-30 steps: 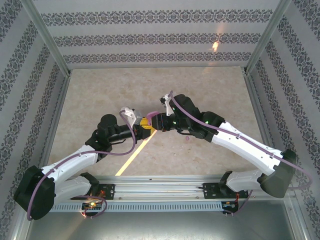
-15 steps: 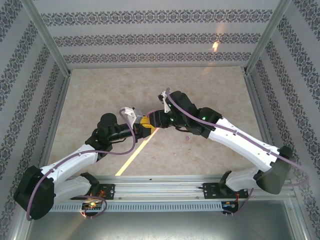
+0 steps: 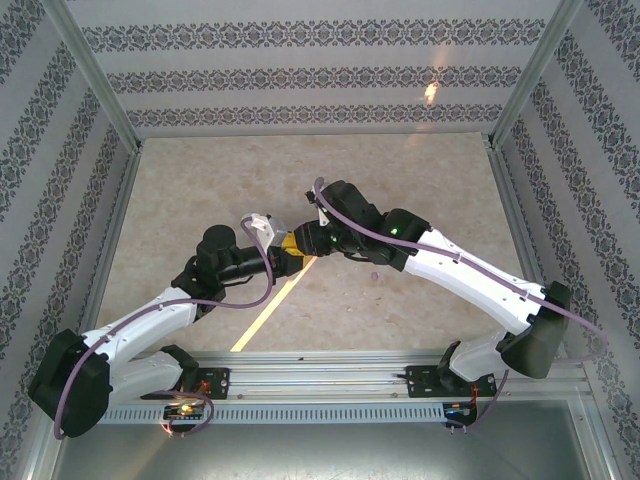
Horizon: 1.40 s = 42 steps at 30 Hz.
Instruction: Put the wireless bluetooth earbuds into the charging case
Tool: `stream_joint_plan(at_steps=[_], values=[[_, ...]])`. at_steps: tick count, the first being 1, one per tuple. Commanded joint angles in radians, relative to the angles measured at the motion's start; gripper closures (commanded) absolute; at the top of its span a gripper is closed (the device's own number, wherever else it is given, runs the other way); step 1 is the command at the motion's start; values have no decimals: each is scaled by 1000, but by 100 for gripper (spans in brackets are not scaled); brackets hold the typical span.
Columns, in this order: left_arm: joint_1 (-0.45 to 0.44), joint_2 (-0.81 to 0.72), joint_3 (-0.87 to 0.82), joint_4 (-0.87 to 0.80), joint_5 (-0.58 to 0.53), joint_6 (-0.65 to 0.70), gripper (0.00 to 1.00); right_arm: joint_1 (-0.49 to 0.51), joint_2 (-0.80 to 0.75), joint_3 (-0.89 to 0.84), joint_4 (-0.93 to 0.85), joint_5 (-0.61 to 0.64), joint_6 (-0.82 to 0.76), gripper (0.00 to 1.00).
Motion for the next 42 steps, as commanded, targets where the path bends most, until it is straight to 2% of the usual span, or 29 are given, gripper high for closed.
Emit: stream_joint_plan(at_steps=[1, 9, 29, 38, 42], values=[[-15, 4, 31, -2, -7, 29, 96, 10, 10, 30, -22, 16, -12, 65], [-16, 5, 25, 2, -10, 29, 96, 11, 4, 31, -10, -6, 2, 74], [-16, 6, 29, 7, -15, 26, 96, 31, -8, 8, -28, 7, 30, 78], [-15, 6, 31, 6, -15, 26, 96, 37, -26, -1, -42, 30, 29, 74], [-15, 6, 29, 7, -13, 23, 96, 38, -34, 2, -41, 23, 31, 65]])
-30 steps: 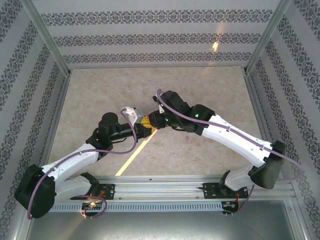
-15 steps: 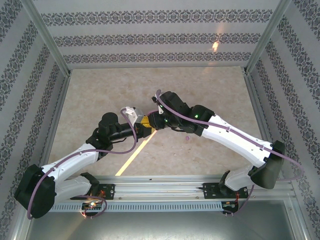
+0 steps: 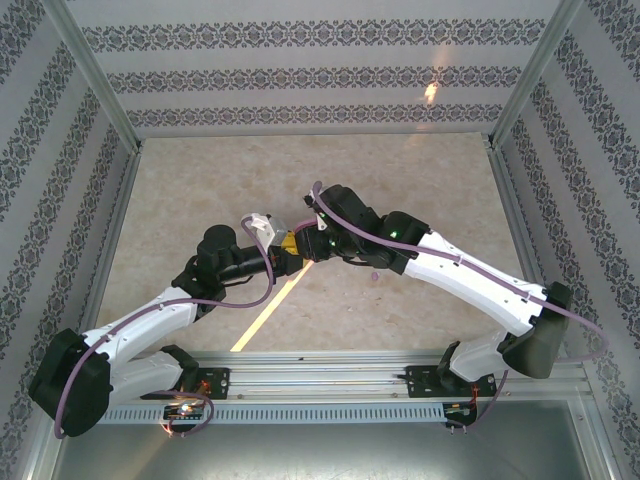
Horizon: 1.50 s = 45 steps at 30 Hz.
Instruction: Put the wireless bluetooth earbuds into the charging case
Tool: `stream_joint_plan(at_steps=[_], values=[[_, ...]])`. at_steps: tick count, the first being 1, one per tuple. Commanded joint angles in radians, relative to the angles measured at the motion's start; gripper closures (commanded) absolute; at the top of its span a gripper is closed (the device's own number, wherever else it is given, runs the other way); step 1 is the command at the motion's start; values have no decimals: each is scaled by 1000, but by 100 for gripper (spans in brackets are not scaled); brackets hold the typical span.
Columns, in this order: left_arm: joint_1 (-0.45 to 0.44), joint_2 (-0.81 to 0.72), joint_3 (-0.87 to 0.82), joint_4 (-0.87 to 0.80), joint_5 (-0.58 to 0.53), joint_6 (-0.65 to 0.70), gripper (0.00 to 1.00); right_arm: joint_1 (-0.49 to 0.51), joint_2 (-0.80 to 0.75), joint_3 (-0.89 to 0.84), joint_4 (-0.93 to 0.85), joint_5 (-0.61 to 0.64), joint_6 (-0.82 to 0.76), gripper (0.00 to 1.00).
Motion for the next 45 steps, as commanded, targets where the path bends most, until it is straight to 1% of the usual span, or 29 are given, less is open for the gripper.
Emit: stream_joint_plan(at_steps=[1, 5, 10, 12, 16, 20, 25, 29, 33, 38, 40, 42, 45], values=[[-15, 2, 28, 10, 5, 18, 96, 10, -30, -1, -18, 14, 3, 63], [-16, 4, 28, 12, 5, 18, 96, 10, -52, 10, -22, 25, 7, 60], [-15, 9, 26, 14, 5, 19, 96, 4, -118, 12, -23, 39, 5, 59], [-15, 11, 23, 18, 5, 15, 96, -15, -151, -4, -27, 37, 7, 60], [-15, 10, 12, 21, 2, 10, 96, -94, -243, -70, -38, 10, 27, 60], [-15, 9, -1, 19, -4, 7, 96, -178, -322, -154, -78, 16, 38, 60], [-15, 9, -7, 13, -4, 3, 96, -323, -336, -290, -148, -39, 68, 61], [-16, 8, -18, 14, -4, -4, 96, -378, -345, -440, -101, -36, 87, 63], [-17, 6, -24, 9, -4, -8, 96, -395, -310, -545, -35, -71, 109, 66], [-17, -4, -26, -8, -3, 2, 96, -395, -201, -600, 22, -90, 124, 66], [-17, -10, -29, -17, -2, 4, 96, -400, -154, -595, 22, -90, 117, 62], [-17, -18, -34, -21, -4, 6, 96, -404, -105, -583, 20, -86, 108, 57], [-17, -30, -46, -23, -8, 5, 96, -411, -43, -573, 28, -81, 99, 52]])
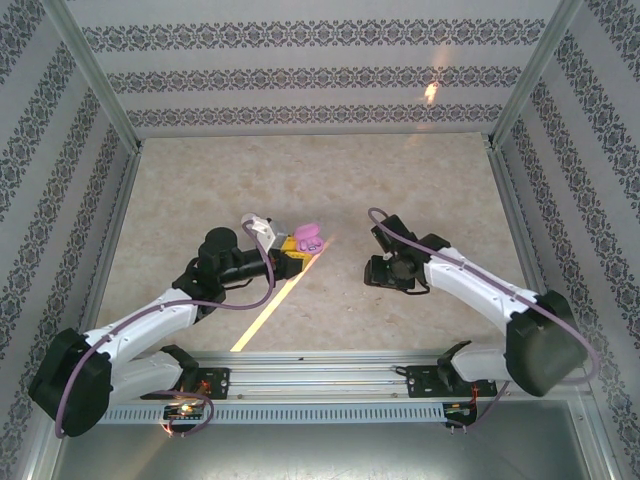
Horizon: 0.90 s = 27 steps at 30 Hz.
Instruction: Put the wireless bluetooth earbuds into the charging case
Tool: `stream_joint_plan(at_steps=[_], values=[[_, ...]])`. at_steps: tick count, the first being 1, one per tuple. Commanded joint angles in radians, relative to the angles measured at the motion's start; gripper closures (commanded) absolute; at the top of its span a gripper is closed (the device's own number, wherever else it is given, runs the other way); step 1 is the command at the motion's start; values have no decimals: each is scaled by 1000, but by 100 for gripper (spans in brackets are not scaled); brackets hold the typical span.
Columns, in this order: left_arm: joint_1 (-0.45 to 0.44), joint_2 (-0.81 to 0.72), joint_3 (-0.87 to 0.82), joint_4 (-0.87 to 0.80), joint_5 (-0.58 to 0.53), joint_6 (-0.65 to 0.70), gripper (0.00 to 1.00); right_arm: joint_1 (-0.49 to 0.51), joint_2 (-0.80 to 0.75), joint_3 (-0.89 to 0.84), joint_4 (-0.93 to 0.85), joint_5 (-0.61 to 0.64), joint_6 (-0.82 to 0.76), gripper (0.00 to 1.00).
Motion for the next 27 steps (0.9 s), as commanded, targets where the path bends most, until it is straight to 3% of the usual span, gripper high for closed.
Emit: stream_joint_plan(at_steps=[1, 9, 20, 27], values=[[-17, -28, -19, -11, -8, 7, 96, -16, 56, 14, 23, -2, -11, 51], [-17, -52, -31, -35, -18, 23, 96, -28, 206, 38, 101, -25, -55, 45], [-17, -60, -28, -71, -27, 42, 96, -27, 425, 210, 87, -26, -213, 44], [-17, -70, -28, -94, -38, 50, 96, 36, 495, 327, 41, -13, -346, 44]])
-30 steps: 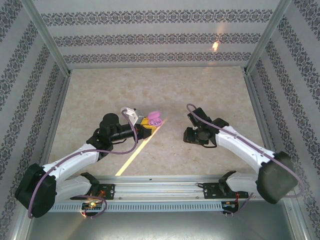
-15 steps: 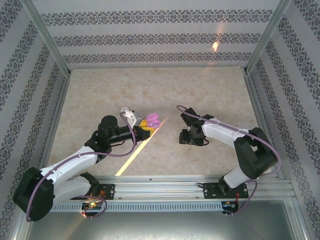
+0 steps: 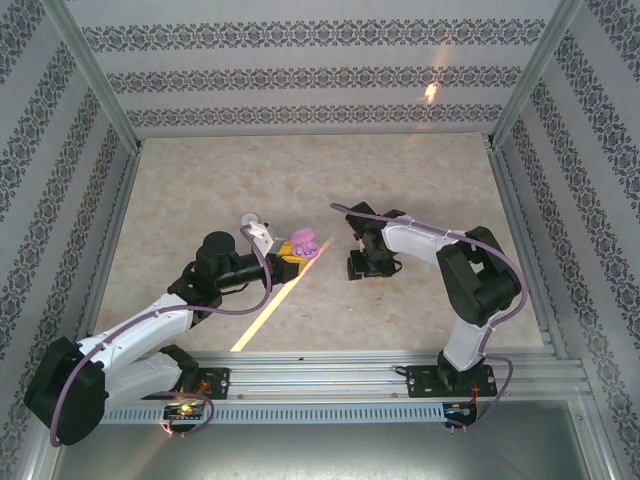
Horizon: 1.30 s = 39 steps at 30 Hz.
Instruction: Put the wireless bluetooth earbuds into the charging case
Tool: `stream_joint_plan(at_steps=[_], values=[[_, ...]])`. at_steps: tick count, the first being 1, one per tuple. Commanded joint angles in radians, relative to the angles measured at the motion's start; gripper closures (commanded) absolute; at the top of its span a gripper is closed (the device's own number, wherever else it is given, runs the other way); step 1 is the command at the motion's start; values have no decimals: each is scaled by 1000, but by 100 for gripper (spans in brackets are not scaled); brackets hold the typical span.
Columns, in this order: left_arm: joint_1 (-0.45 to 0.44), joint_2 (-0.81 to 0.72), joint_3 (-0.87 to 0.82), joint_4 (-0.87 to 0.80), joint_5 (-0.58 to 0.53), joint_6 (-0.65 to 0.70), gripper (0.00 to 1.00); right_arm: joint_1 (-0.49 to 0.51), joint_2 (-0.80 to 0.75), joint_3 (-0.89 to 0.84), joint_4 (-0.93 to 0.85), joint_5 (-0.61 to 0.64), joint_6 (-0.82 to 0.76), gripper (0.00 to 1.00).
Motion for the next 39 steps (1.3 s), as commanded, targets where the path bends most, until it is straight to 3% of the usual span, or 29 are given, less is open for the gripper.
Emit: stream_joint_plan(at_steps=[1, 10, 22, 30, 39], values=[[-17, -19, -6, -17, -9, 26, 96, 52, 39, 75, 50, 19, -120, 44], [-17, -18, 7, -24, -14, 22, 96, 112, 71, 185, 4, 73, -186, 43], [-17, -19, 3, -15, -18, 17, 96, 81, -12, 137, 53, 28, 39, 44], [-17, -43, 7, -46, -19, 38, 96, 25, 56, 173, 5, 7, 140, 41], [-17, -106, -24, -85, -31, 45, 96, 31, 134, 180, 49, -60, 159, 37]])
